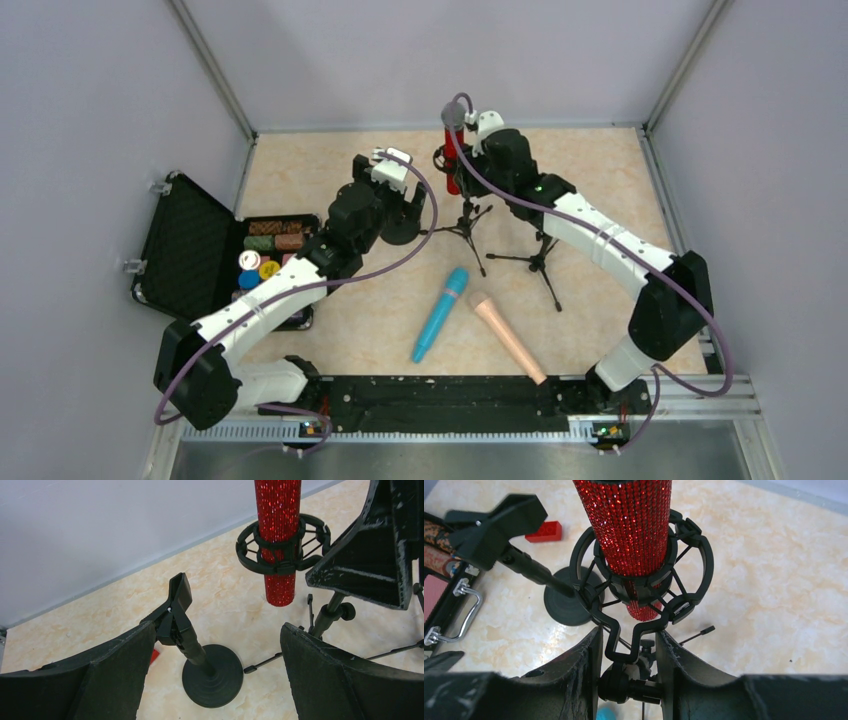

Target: Attach the microphones to the stand

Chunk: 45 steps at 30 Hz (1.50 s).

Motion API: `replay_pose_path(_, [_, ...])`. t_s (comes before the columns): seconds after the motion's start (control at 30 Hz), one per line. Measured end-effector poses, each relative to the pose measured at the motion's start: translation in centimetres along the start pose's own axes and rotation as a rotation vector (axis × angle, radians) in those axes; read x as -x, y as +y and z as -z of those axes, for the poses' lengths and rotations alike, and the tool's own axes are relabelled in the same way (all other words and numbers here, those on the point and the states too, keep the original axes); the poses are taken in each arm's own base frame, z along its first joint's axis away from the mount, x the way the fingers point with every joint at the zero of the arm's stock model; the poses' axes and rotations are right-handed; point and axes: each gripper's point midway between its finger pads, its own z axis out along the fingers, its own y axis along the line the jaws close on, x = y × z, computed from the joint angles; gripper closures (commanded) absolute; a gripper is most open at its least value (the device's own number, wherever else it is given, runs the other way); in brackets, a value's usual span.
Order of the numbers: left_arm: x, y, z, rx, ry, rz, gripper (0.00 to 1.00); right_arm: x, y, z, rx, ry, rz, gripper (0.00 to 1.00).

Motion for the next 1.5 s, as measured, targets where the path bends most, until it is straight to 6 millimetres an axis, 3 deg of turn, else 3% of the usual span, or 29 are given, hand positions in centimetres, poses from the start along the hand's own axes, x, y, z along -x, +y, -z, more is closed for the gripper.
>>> replay_pose_path(0.37, [0.0, 0.0, 0.0, 0.0, 0.0, 0.0, 0.01, 5.6, 0.2, 2.1, -0.002, -0.122, 0.035, 1.0])
replay_pose_path(0.87, [-0.1, 0.0, 0.0, -0.001, 0.002, 0.0, 0.01, 8.7, -0.4, 4.6, -0.035, -0.196, 0.058, 1.0])
replay_pose_path(1.23, [-0.1, 0.0, 0.0, 0.0, 0.002, 0.0, 0.01, 13.5, -1.5, 6.7, -0.113, -0.311, 0.032, 1.0])
replay_pose_path(1.5, [-0.1, 0.0, 0.0, 0.0, 0.002, 0.0, 0.01, 15.6, -3.6, 5.9, -0.178, -0.344, -0.001, 1.0])
